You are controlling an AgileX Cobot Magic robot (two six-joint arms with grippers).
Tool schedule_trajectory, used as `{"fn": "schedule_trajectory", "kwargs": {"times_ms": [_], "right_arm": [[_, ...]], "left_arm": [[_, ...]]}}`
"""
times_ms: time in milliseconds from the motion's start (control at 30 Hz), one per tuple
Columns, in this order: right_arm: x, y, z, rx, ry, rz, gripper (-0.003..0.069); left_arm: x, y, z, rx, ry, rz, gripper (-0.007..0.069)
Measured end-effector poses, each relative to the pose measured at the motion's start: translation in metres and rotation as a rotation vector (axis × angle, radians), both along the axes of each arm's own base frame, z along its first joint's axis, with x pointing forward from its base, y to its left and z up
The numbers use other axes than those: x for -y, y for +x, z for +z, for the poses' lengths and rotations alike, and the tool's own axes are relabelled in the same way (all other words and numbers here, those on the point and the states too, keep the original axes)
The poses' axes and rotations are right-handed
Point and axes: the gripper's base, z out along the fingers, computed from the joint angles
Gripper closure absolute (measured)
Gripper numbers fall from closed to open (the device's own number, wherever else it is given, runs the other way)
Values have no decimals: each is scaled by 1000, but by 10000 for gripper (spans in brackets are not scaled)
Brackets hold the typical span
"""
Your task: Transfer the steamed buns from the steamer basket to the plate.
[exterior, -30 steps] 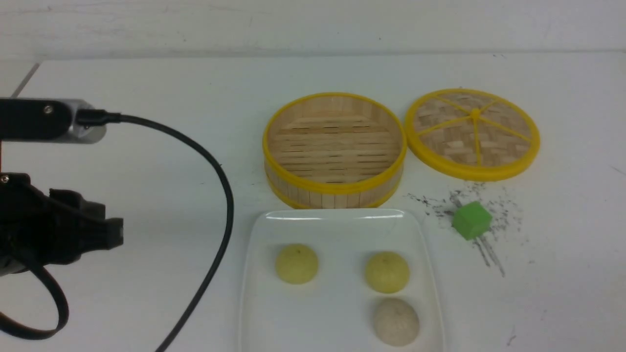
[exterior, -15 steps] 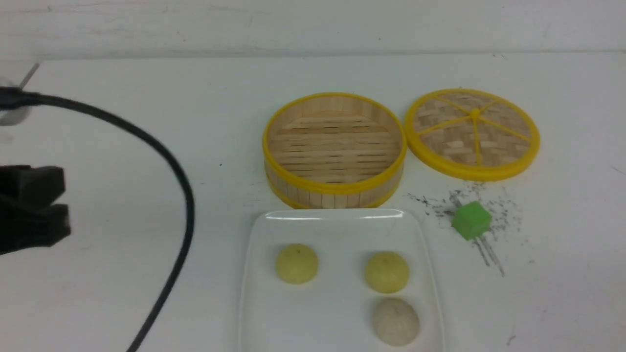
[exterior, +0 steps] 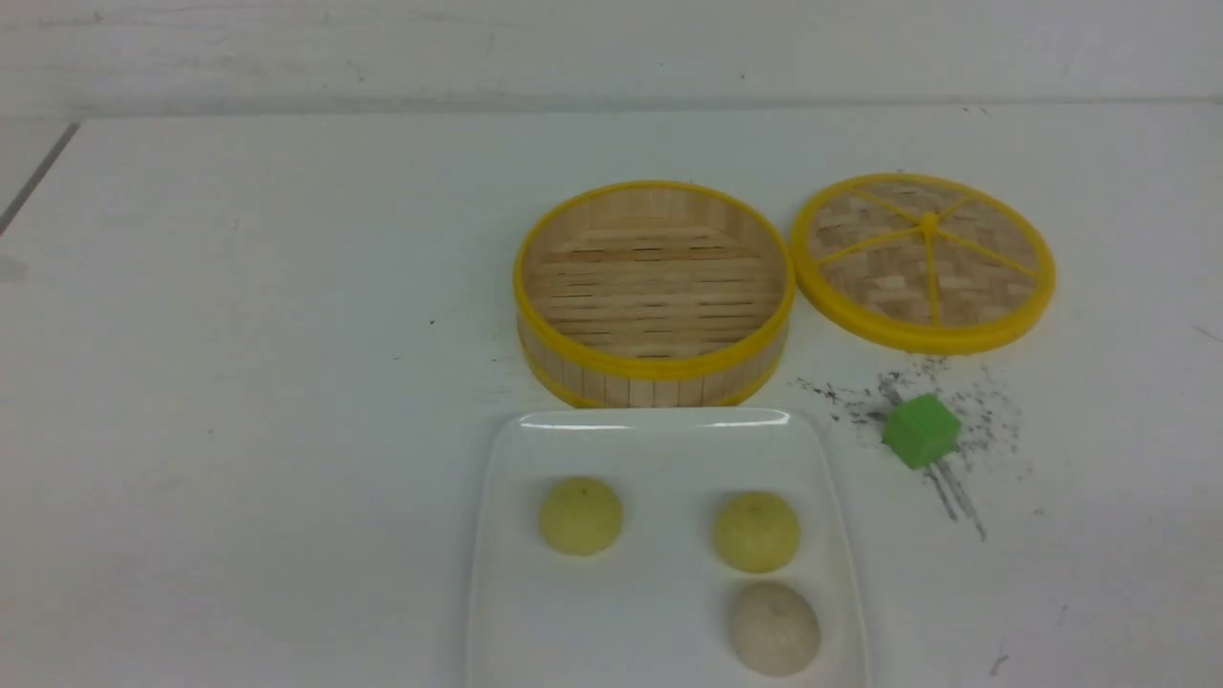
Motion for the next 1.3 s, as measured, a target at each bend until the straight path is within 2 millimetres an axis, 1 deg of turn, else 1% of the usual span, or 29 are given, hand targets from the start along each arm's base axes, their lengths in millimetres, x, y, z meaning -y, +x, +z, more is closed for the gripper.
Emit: {"fn": "schedule_trajectory", "kwargs": {"times_ms": [100, 167, 233, 300, 433, 500, 600, 800, 1033, 1300], "right_arm": [[0, 0, 0, 0, 0, 0, 424], [0, 0, 0, 0, -1, 0, 423], [0, 0, 0, 0, -1, 0, 423], [0, 0, 0, 0, -1, -1, 420], [0, 0, 0, 0, -1, -1, 420], [0, 0, 0, 0, -1, -1, 420], [0, 0, 0, 0, -1, -1, 420], [0, 0, 0, 0, -1, -1, 419], [0, 0, 0, 0, -1, -1, 419], [0, 0, 0, 0, -1, -1, 419]], "left_arm": [[-2, -5, -5, 16, 33, -8, 382], [2, 1, -21, 20, 66, -32, 382], [4, 6, -29, 11, 69, -43, 382], [12, 18, -47, -10, 62, -75, 382], [22, 34, -65, 36, 24, -117, 384], [23, 36, -69, 46, 24, -120, 384], [26, 44, -82, 52, 41, -127, 384], [27, 45, -83, 76, 42, -133, 384], [26, 45, -86, 39, 60, -121, 384], [23, 46, -86, 45, 99, -104, 384]]}}
